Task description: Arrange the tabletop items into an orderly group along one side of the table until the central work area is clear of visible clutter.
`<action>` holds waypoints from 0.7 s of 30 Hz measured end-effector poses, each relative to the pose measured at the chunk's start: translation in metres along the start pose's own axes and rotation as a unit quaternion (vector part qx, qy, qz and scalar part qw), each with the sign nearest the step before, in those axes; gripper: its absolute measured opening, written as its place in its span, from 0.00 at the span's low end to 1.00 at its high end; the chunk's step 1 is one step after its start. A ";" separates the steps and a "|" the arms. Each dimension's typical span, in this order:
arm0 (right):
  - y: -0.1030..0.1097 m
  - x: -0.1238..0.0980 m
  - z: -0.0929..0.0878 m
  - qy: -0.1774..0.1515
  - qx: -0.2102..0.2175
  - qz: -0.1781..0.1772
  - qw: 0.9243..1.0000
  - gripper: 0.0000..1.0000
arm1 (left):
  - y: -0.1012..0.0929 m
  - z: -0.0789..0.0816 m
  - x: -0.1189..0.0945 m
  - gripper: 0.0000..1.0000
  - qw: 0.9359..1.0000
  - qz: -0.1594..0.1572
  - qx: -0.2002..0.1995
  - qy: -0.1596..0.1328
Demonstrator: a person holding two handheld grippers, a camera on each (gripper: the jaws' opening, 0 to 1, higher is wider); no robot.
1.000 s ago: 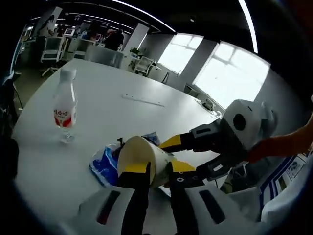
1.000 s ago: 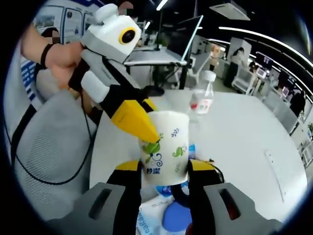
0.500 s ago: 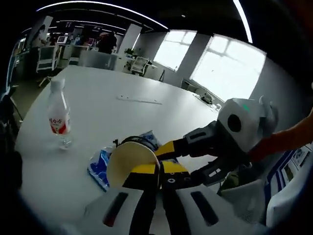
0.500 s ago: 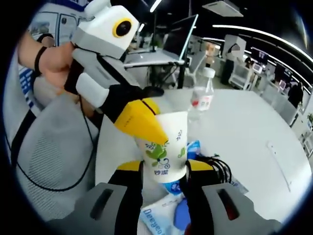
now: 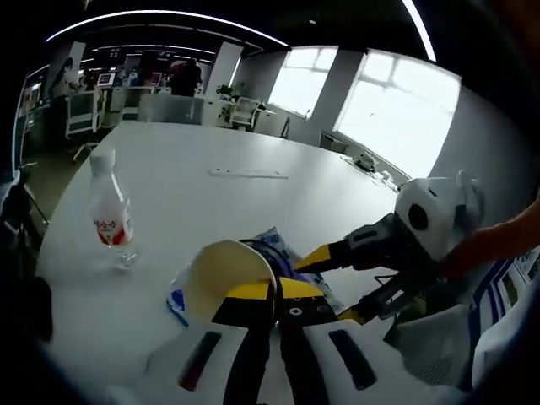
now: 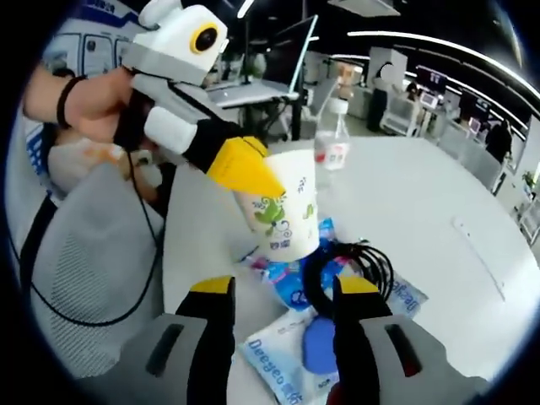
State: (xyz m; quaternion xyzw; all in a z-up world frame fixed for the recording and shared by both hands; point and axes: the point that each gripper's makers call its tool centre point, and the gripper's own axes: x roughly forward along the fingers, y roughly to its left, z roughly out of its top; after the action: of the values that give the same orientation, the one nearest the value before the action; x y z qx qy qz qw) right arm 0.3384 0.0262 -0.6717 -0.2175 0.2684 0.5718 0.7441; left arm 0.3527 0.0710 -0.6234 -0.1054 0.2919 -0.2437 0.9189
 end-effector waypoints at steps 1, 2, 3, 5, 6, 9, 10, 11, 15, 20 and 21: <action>-0.001 -0.002 -0.001 -0.002 0.005 -0.002 1.000 0.46 | 0.002 0.001 0.000 0.00 1.000 0.003 0.000 0.001; -0.004 -0.005 -0.002 -0.004 0.013 -0.007 1.000 0.46 | 0.002 0.001 0.001 0.00 1.000 0.003 0.001 0.000; -0.005 -0.007 -0.004 -0.005 0.018 -0.010 1.000 0.46 | 0.002 0.002 0.001 0.00 1.000 0.002 0.000 -0.001; -0.008 -0.012 -0.007 -0.007 0.033 -0.017 0.999 0.47 | 0.003 0.005 0.002 0.00 1.000 0.002 -0.001 -0.006; -0.009 -0.015 -0.008 -0.006 0.036 -0.019 0.999 0.48 | 0.004 0.005 0.003 0.00 1.000 0.004 0.001 -0.005; -0.010 -0.025 -0.013 -0.011 0.046 -0.029 0.998 0.48 | 0.008 0.006 0.005 0.00 1.000 0.009 0.003 -0.004; -0.011 -0.027 -0.015 -0.012 0.050 -0.031 0.998 0.48 | 0.010 0.007 0.005 0.00 1.000 0.013 0.005 -0.003; -0.010 -0.030 -0.018 -0.010 0.057 -0.032 0.998 0.49 | 0.012 0.007 0.006 0.00 1.000 0.015 0.007 -0.002; -0.010 -0.038 -0.026 -0.003 0.062 -0.041 0.997 0.51 | 0.020 0.005 0.009 0.00 1.000 0.022 0.005 0.003; -0.011 -0.047 -0.038 -0.002 0.087 -0.052 0.995 0.53 | 0.028 0.004 0.014 0.00 0.999 0.031 0.004 0.009; -0.011 -0.049 -0.041 -0.002 0.092 -0.056 0.994 0.53 | 0.029 0.005 0.015 0.00 0.999 0.029 0.005 0.011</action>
State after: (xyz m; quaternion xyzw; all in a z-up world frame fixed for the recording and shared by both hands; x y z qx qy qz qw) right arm 0.3330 -0.0385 -0.6703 -0.1613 0.3057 0.5030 0.7922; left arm 0.3775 0.0883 -0.6368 -0.0897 0.3037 -0.2191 0.9229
